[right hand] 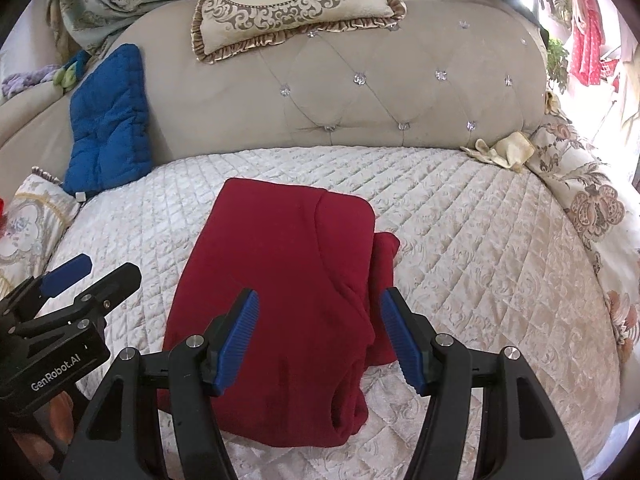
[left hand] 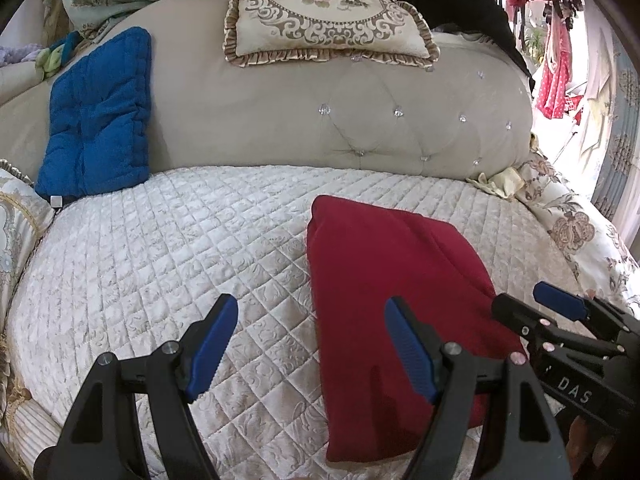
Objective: Fold small clothes
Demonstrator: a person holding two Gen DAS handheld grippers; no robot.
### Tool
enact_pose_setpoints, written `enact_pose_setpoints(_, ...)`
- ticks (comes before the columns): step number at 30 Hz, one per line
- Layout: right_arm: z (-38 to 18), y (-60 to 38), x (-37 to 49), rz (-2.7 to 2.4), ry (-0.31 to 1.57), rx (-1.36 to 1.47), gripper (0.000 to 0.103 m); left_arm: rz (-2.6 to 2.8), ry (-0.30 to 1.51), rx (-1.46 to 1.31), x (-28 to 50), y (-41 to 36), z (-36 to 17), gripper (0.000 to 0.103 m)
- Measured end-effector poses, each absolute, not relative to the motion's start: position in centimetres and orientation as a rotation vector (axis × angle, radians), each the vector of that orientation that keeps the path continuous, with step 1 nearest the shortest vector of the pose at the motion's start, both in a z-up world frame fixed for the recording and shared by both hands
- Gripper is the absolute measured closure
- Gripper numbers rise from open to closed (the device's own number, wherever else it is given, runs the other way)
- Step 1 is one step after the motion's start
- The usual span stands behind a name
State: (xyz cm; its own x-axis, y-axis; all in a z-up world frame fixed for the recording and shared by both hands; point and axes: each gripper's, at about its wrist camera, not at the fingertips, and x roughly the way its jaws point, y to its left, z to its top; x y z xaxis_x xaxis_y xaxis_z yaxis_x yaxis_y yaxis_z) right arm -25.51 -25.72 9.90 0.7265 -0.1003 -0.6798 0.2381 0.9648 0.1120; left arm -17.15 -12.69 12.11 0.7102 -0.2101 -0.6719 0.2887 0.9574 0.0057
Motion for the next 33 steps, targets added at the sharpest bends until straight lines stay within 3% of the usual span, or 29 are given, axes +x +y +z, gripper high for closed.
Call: enact_pose_setpoints(33,8.1,-25.6,-23.9,-0.192,0.776,0.213,0.060,-0.272,0.763,0.124,-15.9,-12.6,10.5,0.024)
